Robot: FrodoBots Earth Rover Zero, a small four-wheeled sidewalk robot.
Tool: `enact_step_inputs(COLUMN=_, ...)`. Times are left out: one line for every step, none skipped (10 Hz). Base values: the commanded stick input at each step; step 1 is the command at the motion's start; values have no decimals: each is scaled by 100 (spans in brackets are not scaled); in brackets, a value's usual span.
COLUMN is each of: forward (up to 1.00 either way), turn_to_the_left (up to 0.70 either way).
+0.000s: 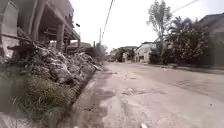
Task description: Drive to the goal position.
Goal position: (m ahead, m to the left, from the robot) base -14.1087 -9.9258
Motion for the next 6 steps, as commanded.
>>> enact_step_inputs(forward=4, turn_to_the_left=0)
enact_step_inputs(forward=5, turn_to_the_left=0)
enact_step_inputs(forward=4, turn_to_the_left=0)
enact_step_inputs(forward=4, turn_to_the_left=0)
enact_step_inputs(forward=5, turn_to_the_left=0)
enact_step_inputs(forward=5, turn_to_the_left=0)
